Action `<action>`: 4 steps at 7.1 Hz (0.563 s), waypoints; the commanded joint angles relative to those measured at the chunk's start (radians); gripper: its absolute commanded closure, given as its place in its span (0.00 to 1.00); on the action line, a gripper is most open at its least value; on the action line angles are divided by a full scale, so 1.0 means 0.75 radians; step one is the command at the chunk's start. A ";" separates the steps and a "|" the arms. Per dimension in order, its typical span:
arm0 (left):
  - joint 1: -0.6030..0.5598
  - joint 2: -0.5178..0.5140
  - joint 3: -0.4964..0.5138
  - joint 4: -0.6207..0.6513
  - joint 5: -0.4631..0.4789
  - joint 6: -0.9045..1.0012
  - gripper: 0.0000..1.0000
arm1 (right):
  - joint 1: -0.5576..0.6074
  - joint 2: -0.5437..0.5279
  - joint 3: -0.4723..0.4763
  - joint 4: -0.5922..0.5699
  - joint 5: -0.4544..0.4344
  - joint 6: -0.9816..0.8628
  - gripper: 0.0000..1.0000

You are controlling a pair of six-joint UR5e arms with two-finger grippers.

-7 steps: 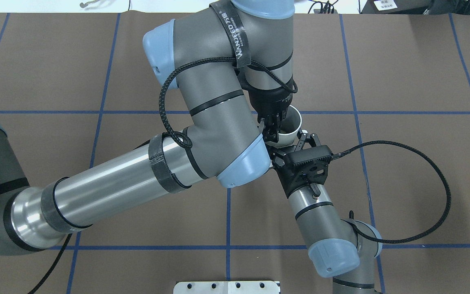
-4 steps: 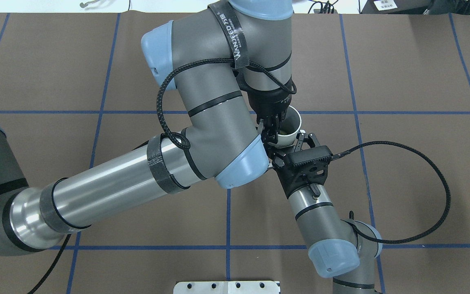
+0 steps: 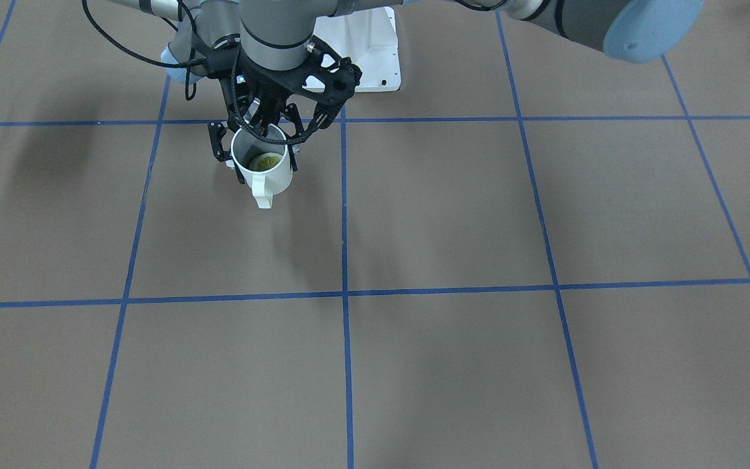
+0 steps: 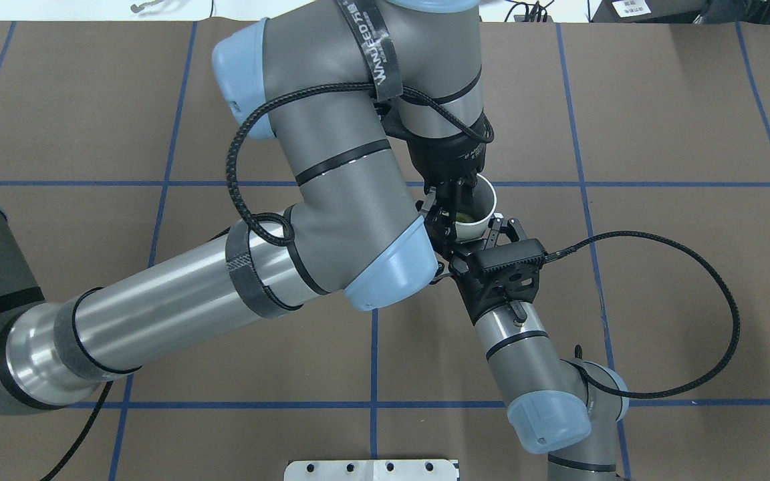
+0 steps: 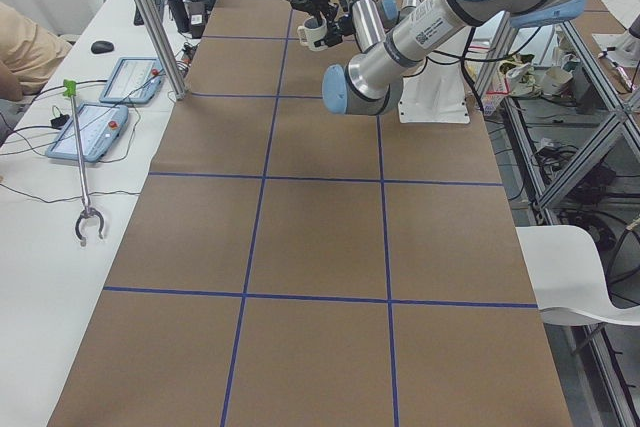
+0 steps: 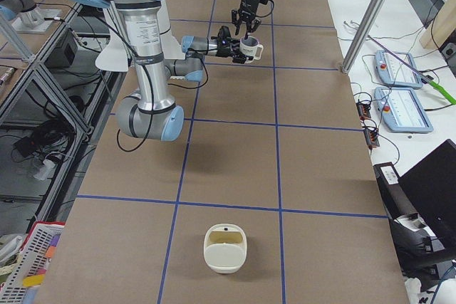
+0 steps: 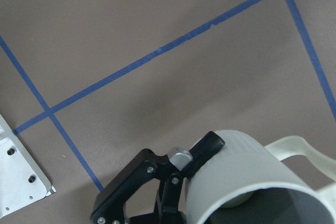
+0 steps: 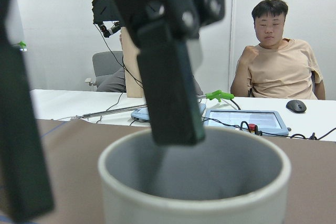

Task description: Left arm hands cup to right arm to dump lemon

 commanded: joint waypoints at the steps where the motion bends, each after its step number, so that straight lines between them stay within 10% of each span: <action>1: -0.090 0.004 -0.116 0.012 -0.002 0.000 0.00 | 0.002 -0.038 -0.005 0.004 0.000 0.000 0.75; 4: -0.145 0.116 -0.196 0.026 0.000 0.022 0.00 | 0.034 -0.425 0.168 0.028 0.018 0.020 0.76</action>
